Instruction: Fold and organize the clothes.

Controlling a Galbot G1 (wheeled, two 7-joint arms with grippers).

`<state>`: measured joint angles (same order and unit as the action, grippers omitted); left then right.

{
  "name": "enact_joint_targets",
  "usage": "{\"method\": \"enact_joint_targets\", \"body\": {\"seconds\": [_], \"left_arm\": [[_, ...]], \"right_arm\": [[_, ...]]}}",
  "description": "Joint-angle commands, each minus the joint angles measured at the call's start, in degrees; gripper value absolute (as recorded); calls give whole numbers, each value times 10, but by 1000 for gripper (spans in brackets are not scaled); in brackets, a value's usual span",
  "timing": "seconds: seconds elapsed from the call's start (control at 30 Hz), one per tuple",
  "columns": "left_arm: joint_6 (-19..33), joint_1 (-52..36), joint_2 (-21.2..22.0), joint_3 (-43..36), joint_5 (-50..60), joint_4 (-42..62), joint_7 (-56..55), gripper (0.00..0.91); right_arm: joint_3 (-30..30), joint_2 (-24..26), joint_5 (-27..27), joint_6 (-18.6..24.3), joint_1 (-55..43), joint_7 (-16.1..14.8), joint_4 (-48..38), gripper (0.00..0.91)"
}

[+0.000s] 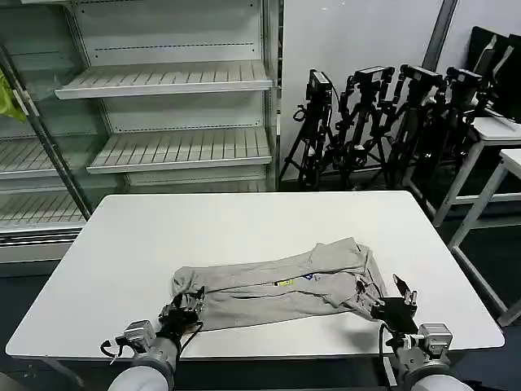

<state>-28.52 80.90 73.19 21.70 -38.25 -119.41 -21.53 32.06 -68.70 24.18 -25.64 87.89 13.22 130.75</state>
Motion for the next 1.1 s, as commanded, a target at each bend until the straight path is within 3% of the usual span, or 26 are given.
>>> {"method": "enact_joint_targets", "body": {"seconds": [0.03,0.27,0.47,0.9,0.97,1.1], "left_arm": [[4,5,10,1,-35,6,-4,50],[5,6,-3,37,-79,-12,-1,50],[-6,2,-41,127,-164,-14,4,50],[-46,-31,-191,357,-399,109,19,50],[-47,-31,-192,366,-441,108,14,50],[-47,-27,-155,342,-532,60,0,50]], "right_arm": [[0,-5,-1,1,11,2,10,907],[4,-9,-1,5,18,4,16,907],[7,-12,0,6,20,4,18,907],[10,-9,10,4,10,5,18,907],[9,-9,10,3,10,5,19,907],[8,-12,10,2,12,6,18,907]]}}
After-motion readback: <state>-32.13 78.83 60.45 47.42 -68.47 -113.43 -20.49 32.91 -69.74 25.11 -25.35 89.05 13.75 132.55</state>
